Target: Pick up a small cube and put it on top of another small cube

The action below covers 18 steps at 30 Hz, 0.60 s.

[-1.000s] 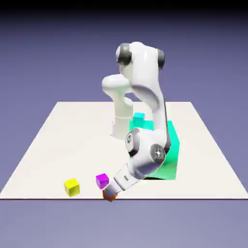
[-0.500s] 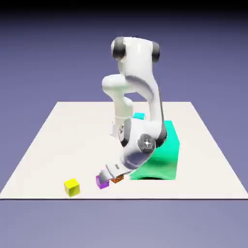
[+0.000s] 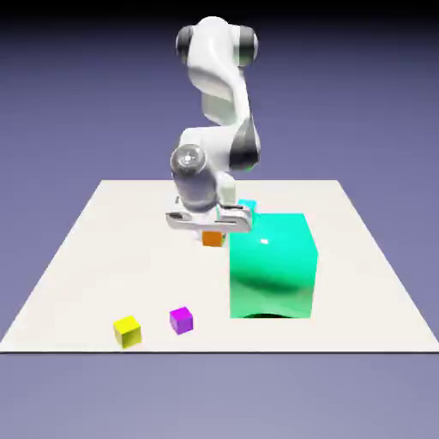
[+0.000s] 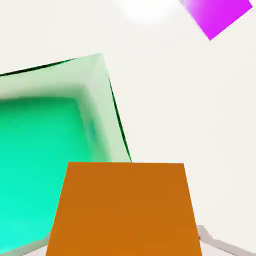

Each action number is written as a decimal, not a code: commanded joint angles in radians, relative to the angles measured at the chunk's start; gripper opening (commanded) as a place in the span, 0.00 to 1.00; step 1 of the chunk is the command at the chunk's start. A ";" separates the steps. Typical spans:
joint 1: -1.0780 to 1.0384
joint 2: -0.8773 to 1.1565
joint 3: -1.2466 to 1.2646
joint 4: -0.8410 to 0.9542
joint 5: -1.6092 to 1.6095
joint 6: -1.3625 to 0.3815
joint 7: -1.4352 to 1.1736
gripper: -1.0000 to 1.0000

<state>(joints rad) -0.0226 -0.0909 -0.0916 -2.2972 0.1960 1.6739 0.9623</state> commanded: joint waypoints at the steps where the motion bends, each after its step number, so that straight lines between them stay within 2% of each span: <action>1: -0.017 -0.036 0.011 -0.023 0.022 -0.013 0.039 0.00; 14: -0.263 -0.499 0.154 -0.316 0.337 -0.180 0.532 0.00; 18: -0.236 -0.504 0.197 -0.425 0.390 -0.072 0.512 0.00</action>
<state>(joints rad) -0.2584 -0.5949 0.1052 -2.7224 0.5878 1.6029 1.4741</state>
